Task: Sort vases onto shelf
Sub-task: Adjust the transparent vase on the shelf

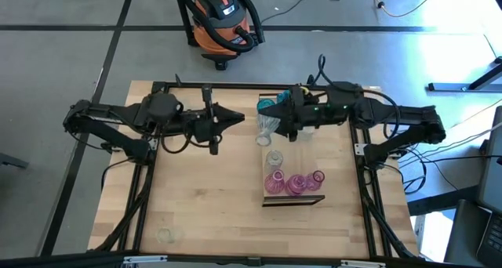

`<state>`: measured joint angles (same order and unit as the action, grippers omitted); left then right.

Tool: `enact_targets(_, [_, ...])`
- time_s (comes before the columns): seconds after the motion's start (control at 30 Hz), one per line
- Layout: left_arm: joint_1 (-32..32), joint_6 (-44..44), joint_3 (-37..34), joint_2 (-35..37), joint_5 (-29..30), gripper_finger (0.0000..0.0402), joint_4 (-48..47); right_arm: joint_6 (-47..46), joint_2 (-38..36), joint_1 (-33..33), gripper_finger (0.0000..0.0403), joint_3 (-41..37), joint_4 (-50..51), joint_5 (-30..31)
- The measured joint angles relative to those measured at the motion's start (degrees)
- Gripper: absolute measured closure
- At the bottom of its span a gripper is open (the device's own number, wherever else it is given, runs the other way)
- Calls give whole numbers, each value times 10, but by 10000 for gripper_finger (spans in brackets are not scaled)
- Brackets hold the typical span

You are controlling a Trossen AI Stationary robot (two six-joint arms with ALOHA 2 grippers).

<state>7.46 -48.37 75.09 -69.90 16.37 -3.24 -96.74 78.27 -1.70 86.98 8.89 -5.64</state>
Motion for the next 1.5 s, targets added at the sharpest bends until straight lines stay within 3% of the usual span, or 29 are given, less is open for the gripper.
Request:
enact_targets(0.27, [4, -6, 1, -8, -8, 243, 16, -16, 6, 22, 151, 0, -18, 10])
enact_targets(0.4, [12, -70, 2, -5, -32, 185, 50, -20, 8, 22, 151, -1, -15, 16])
enact_targets(0.7, [9, -113, 2, -56, -82, 122, 135, -36, 23, 21, 150, -5, -24, 26])
enact_targets(0.87, [10, -129, 2, -83, -99, 121, 198, -40, 33, 20, 150, -5, -31, 30])
enact_targets(1.07, [10, -128, 2, -87, -94, 140, 200, -42, 35, 20, 150, -5, -37, 31])
enact_targets(1.23, [10, -127, 2, -86, -52, 183, 198, -46, 39, 20, 150, -5, -53, 30])
enact_targets(1.5, [10, -127, 2, -86, -36, 277, 207, -48, 41, 13, 150, -5, -56, 31])
